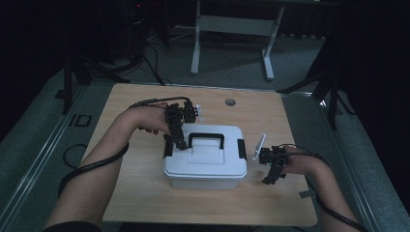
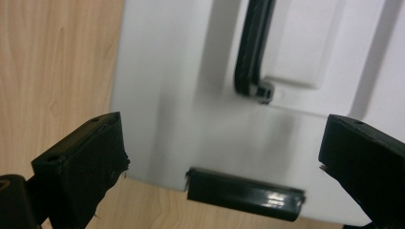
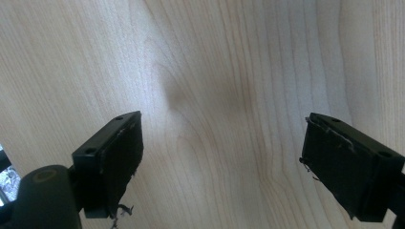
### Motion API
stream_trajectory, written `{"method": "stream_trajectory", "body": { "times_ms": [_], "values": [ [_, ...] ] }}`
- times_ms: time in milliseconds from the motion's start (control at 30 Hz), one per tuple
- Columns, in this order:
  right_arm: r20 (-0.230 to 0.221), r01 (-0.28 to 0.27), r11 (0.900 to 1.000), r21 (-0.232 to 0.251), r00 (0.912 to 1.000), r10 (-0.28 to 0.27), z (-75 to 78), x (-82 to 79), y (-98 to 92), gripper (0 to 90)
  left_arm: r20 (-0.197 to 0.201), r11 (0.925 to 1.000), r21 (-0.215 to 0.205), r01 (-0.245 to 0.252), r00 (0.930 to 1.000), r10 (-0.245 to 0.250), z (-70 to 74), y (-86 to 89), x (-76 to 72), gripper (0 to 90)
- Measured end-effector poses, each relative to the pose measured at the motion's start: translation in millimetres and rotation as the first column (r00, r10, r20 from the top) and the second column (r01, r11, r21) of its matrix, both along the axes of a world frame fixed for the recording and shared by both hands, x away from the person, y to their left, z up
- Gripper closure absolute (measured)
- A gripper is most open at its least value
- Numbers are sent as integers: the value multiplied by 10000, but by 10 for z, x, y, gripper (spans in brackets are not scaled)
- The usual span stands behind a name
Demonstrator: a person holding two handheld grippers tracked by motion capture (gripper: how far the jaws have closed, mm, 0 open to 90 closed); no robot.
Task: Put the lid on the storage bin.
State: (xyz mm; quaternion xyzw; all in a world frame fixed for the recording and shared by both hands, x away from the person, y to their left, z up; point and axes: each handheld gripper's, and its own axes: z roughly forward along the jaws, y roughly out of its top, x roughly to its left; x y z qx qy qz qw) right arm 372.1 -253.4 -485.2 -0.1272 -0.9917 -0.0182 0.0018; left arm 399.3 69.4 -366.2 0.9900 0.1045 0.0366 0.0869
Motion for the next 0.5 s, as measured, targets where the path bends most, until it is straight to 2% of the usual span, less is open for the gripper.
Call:
{"method": "stream_trajectory", "body": {
  "times_ms": [100,200,267,400,500],
  "values": [
    [9,16,10000,19,10000,-16,-4,3,5,137,77,9999,-154,16,10000,-15,-17,55,-15,14],
    [69,43,10000,-47,10000,-42,-15,-1,9,138,-53,9990,-306,-319,9995,318,-46,153,-17,14],
    [178,78,9999,-74,9998,-76,-12,-9,9,137,65,9989,-276,-370,9993,372,-50,206,-27,14],
    [184,123,9999,19,9998,-124,-1,-19,0,138,171,9972,-589,-468,9987,478,-16,330,-61,14],
    [201,141,9999,49,9997,-142,4,-22,-7,138,253,9965,-670,-506,9983,524,-11,400,-93,14]
  ]
}}
